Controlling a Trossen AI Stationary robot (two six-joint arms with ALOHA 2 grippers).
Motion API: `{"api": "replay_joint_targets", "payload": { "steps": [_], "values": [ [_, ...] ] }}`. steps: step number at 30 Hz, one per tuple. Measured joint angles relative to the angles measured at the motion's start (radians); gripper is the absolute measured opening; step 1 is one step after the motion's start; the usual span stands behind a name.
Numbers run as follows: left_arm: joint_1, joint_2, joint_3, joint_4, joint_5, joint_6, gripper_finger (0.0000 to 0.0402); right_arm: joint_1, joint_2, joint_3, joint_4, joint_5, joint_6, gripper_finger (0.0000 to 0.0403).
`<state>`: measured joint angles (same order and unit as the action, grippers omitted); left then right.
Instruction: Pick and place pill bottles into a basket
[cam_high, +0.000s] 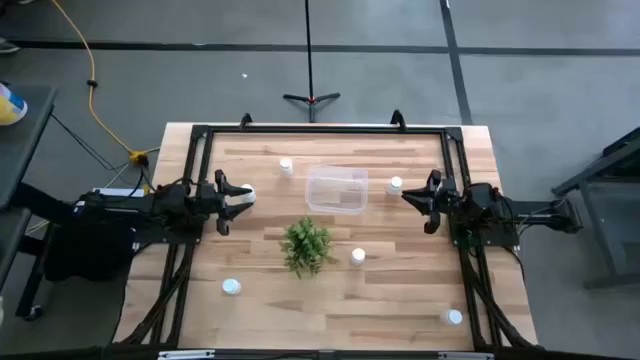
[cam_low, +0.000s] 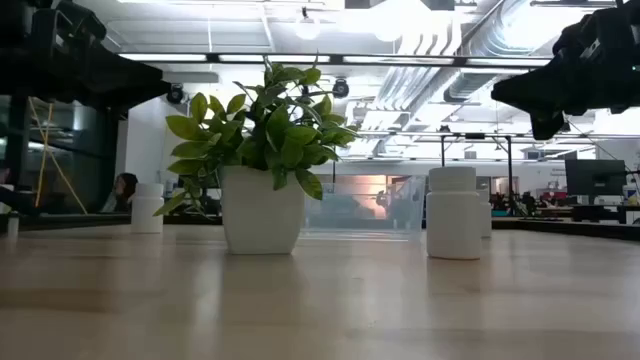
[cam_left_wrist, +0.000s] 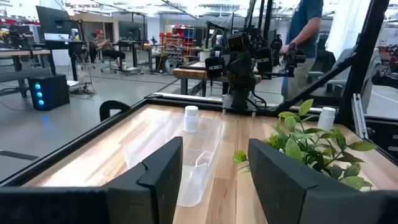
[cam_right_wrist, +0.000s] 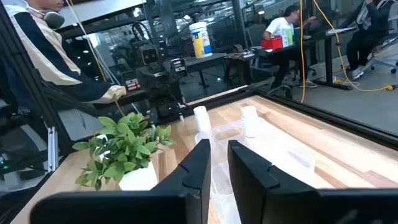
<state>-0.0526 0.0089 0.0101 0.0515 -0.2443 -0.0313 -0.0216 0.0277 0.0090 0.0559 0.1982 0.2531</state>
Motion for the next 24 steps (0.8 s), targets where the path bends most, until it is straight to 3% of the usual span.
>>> {"api": "replay_joint_targets", "payload": {
  "steps": [24],
  "values": [
    [0.0,0.0,0.0,0.0,0.0,0.0,0.0216,0.0,0.0,0.0,0.0,0.0,0.0,0.0052]
  ]
}}
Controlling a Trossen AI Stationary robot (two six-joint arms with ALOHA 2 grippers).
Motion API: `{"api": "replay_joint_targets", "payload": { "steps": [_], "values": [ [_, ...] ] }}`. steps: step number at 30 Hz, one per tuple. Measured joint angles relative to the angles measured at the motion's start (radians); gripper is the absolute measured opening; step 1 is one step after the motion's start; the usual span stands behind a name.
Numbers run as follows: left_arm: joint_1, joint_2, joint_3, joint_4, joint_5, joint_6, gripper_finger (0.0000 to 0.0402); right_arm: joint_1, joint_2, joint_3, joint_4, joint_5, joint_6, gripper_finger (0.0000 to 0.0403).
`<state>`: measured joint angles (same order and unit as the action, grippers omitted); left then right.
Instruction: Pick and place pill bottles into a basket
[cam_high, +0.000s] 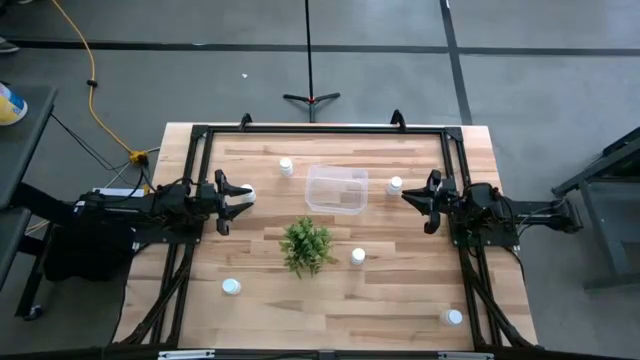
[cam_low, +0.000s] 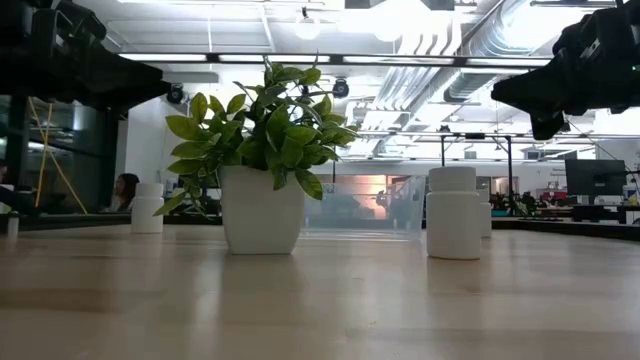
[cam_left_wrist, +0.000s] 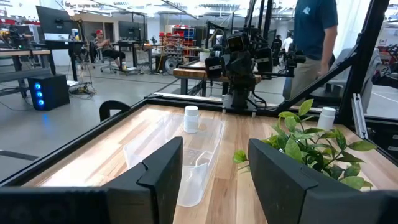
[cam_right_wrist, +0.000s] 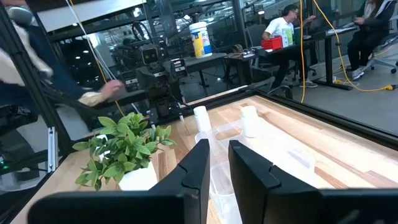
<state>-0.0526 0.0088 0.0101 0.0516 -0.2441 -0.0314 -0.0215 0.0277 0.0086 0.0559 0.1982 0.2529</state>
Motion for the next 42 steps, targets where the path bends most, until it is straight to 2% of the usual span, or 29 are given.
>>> {"api": "replay_joint_targets", "payload": {
  "steps": [42],
  "values": [
    [0.0,0.0,0.0,0.0,0.0,0.0,0.0216,0.0,0.0,0.0,0.0,0.0,0.0,0.0048]
  ]
}}
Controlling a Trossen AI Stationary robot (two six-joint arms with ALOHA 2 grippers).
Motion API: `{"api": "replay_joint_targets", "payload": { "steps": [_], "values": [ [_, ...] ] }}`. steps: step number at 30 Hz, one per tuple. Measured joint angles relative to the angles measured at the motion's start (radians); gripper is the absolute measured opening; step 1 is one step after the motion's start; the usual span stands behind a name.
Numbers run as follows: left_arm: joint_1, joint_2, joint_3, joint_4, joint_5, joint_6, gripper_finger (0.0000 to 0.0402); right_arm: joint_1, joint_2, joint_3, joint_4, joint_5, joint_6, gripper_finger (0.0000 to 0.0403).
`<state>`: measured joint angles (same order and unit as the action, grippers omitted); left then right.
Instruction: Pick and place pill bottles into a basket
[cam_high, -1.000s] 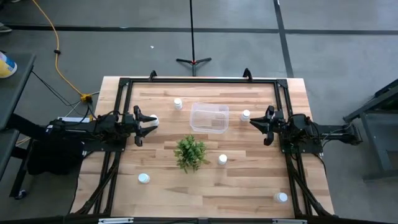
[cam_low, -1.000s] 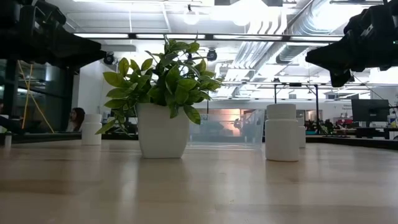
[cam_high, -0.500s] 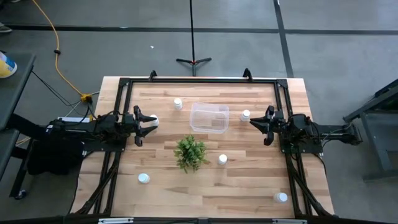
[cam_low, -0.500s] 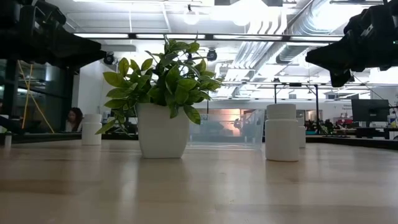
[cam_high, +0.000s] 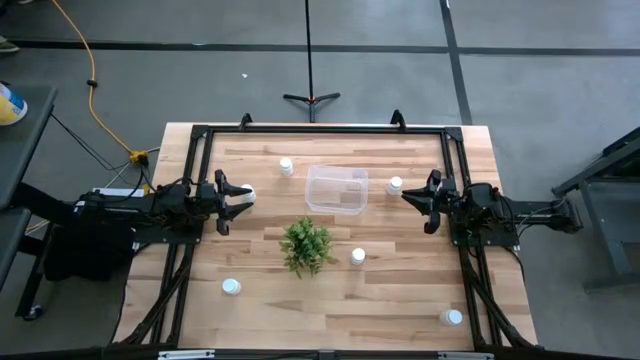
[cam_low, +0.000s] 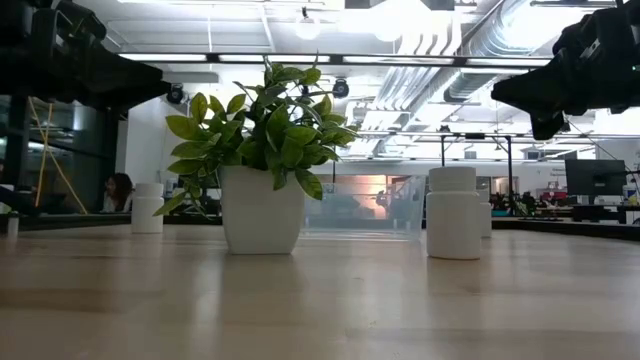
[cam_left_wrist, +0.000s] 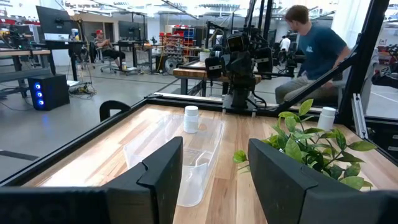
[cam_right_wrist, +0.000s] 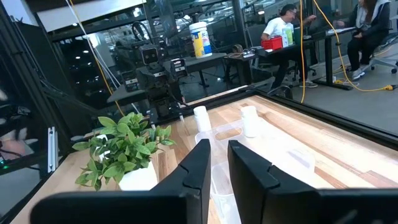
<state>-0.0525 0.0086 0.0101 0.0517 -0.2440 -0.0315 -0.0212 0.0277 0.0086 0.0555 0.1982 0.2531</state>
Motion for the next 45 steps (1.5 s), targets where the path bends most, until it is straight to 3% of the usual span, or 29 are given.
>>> {"api": "replay_joint_targets", "payload": {
  "steps": [45],
  "values": [
    [0.0,0.0,0.0,0.0,0.0,0.0,0.0216,0.0,0.0,0.0,0.0,0.0,0.0,0.0047]
  ]
}}
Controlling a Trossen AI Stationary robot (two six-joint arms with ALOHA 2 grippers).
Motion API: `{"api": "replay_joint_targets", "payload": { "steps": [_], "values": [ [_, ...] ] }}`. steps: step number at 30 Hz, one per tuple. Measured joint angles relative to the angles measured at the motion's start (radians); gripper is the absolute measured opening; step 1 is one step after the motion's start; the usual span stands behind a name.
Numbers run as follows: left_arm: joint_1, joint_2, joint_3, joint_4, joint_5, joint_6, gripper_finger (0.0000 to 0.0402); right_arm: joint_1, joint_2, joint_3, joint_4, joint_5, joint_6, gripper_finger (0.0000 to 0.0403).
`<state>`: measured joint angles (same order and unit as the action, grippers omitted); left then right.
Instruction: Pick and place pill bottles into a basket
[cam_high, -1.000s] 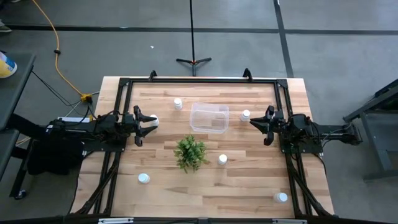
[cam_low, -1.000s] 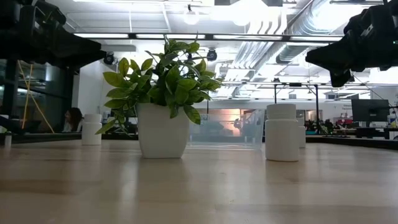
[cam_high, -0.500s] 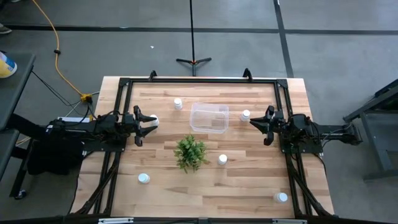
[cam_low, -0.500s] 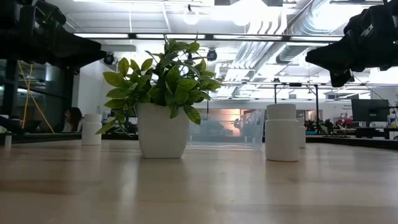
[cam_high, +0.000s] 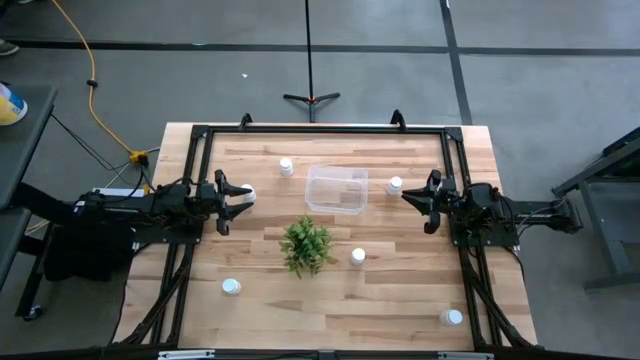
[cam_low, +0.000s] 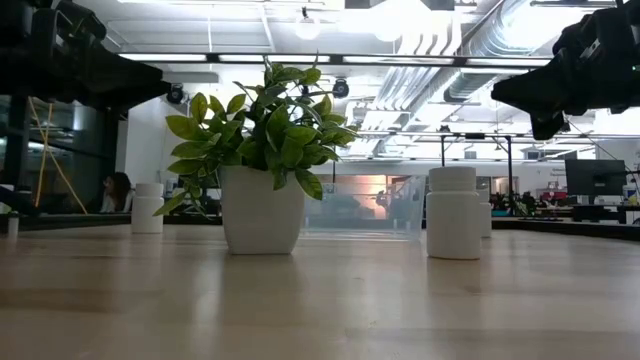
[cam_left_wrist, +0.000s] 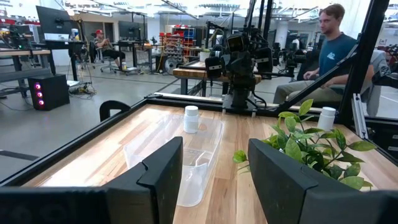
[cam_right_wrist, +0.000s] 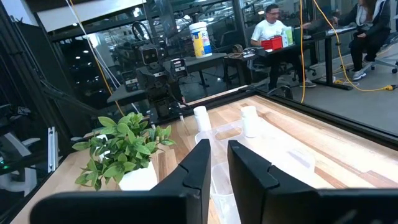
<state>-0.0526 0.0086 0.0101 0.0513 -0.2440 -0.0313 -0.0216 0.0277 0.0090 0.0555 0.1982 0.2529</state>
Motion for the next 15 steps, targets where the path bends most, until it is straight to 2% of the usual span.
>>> {"api": "replay_joint_targets", "payload": {
  "steps": [11,15],
  "values": [
    [0.0,0.0,0.0,0.002,-0.001,0.0,0.0216,0.0,0.0,0.0,0.036,0.033,-0.007,0.0052],
    [0.0,0.0,0.0,0.023,-0.038,-0.014,0.0216,0.0,-0.001,0.0,0.071,0.042,0.066,0.0047]
  ]
}}
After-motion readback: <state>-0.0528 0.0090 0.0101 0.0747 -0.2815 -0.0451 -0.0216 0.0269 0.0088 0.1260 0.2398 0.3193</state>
